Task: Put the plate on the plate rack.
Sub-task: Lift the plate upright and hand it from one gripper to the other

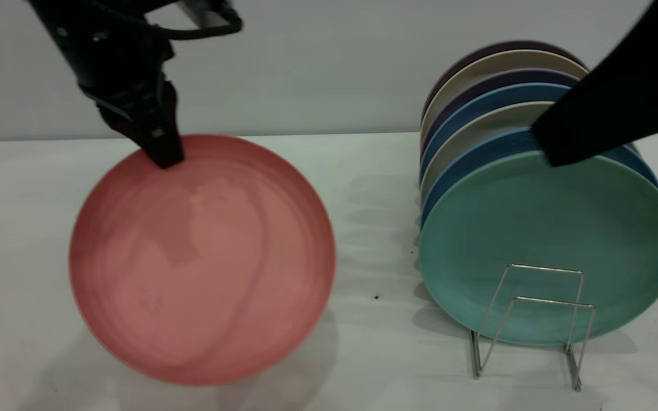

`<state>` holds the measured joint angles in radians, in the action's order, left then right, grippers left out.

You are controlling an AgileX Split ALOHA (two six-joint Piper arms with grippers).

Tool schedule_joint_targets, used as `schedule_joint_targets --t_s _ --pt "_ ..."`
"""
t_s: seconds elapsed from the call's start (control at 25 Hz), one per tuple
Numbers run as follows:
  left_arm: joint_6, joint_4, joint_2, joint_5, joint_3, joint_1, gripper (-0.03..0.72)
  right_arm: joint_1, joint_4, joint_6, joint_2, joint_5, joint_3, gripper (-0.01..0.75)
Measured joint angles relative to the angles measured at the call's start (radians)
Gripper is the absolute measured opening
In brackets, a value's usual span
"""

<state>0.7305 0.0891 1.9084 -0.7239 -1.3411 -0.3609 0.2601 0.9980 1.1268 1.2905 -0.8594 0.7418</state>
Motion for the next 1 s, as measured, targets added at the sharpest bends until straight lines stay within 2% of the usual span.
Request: schedule_joint_targets --t_s 0.16,0.4,0.6,1.0 --pt "0.008 0.0 0.0 -0.004 0.0 -0.06 0.024 0.089 0.003 0.029 0.087 0.011 0.041 0.281" --pt "0.029 0.0 0.0 -0.004 0.0 -0.132 0.024 0.194 0.004 0.036 0.198 0.103 0.082 0.331" --pt "0.037 -0.001 0.0 -0.004 0.0 -0.163 0.024 0.222 0.009 0.045 0.289 0.208 0.088 0.387" --pt "0.072 -0.001 0.0 0.006 0.0 -0.213 0.024 0.228 0.106 0.134 0.394 0.348 0.089 0.414"
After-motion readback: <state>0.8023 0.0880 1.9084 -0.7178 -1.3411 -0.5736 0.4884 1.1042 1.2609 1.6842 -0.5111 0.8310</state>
